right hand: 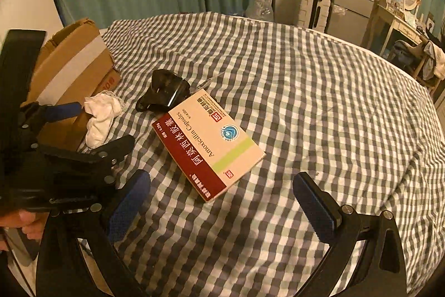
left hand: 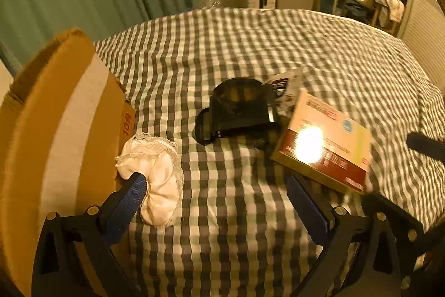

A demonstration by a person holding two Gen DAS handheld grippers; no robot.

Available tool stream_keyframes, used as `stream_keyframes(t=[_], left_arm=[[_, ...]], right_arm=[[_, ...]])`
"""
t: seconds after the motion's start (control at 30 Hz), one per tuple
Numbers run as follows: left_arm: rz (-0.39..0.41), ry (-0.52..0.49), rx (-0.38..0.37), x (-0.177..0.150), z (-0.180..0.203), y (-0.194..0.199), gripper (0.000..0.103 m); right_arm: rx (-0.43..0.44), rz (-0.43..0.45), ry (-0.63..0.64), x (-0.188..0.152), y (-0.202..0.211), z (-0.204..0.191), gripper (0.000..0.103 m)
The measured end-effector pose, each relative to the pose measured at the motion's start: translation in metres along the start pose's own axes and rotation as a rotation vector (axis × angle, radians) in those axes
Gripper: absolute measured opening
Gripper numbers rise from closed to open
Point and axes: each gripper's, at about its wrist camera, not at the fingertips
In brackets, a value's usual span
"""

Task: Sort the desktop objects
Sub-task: 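Grasp the white lace tissue with the left tool while the right grasps the amoxicillin box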

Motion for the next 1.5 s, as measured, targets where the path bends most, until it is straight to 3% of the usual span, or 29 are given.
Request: stream_keyframes(t=[0.23, 0.47, 0.53, 0.63, 0.7, 0.8, 0.9, 1.5], left_arm=[[-0.08, 0.068, 0.011, -0.002, -0.011, -0.041, 0.102], [-0.117, 0.099, -0.033, -0.01, -0.017, -0.066, 0.093], [-0.114, 0.113, -0.052, -0.012, -0.02, -0.066, 0.086], [-0.095, 0.115, -0.077, -0.012, -0.022, -0.062, 0.063], [-0.081, 0.096, -0.088, -0.013, -0.02, -0.057, 0.038], [-0.074, 0.062, -0.089, -0.015, -0.013, -0.049, 0.017], [-0.063, 0.066, -0.103, -0.018, -0.015, -0.037, 0.008], [0.064, 0.018, -0.116, -0.01, -0.013, 0.055, 0.005]], right_arm=[[0.022, -0.073, 0.046, 0.004, -0.035, -0.006, 0.103], [-0.063, -0.091, 0.168, 0.007, -0.069, -0.019, 0.103], [-0.082, -0.075, 0.185, 0.008, -0.077, -0.021, 0.103], [-0.057, -0.067, 0.183, 0.004, -0.081, -0.024, 0.1], [-0.055, -0.058, 0.178, 0.001, -0.079, -0.023, 0.097], [-0.032, -0.047, 0.14, 0.0, -0.07, -0.017, 0.093], [-0.022, -0.028, 0.107, 0.0, -0.061, -0.013, 0.091], [0.057, 0.04, -0.029, -0.008, 0.001, -0.012, 0.08]])
Point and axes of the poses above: each gripper's, at about its wrist camera, not at the fingertips, and y roughly against the way its jaws point, z to its right, x to its top, and after that the axes turned 5 degrees about -y, right-handed
